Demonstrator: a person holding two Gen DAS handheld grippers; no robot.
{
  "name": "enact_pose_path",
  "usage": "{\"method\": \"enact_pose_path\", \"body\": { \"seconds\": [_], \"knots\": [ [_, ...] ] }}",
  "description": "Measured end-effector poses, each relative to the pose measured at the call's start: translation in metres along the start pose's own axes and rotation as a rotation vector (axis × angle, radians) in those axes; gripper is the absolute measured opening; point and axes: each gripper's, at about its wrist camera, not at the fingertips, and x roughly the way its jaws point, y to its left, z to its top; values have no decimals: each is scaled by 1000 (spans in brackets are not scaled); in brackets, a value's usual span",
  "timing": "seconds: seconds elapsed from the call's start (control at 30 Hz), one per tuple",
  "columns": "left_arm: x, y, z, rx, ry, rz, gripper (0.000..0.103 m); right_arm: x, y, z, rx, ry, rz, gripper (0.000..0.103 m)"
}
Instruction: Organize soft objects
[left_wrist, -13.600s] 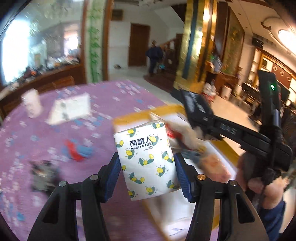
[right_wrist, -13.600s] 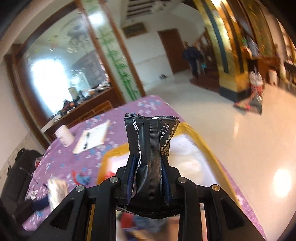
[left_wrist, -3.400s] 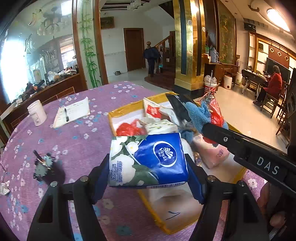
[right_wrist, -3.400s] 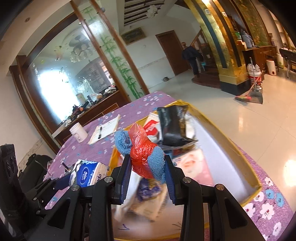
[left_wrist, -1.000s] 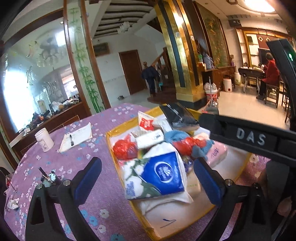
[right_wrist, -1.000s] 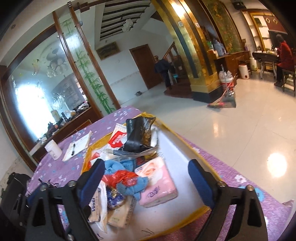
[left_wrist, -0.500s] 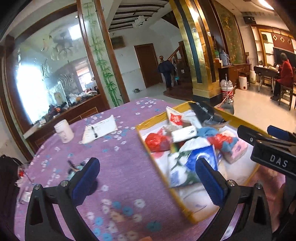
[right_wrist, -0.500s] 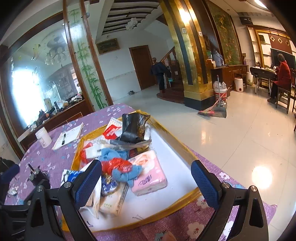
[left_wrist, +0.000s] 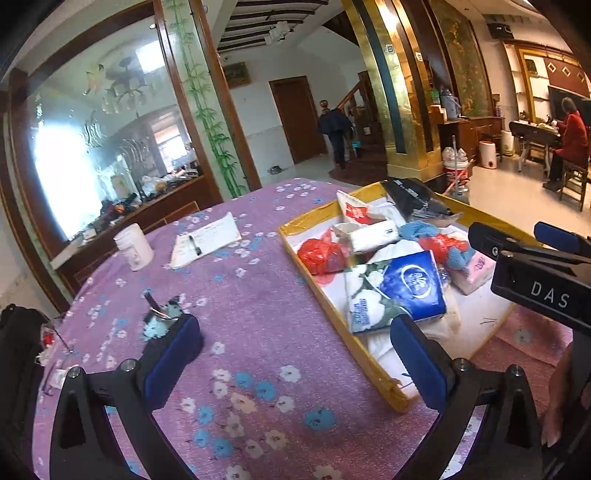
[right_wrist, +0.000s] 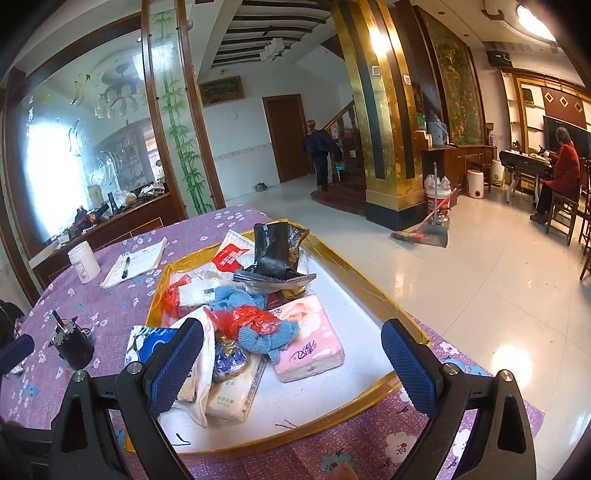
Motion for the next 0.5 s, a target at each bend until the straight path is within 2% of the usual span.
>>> {"method": "enact_pose_path", "body": {
  "seconds": [0.27,0.5],
  "knots": [
    [-2,-12,-3,45,2,17,103,1,0,0,2,7,3,99],
    [-1,-15,-5,46,13,25,103,1,-2,0,16,1,8,99]
  ]
}}
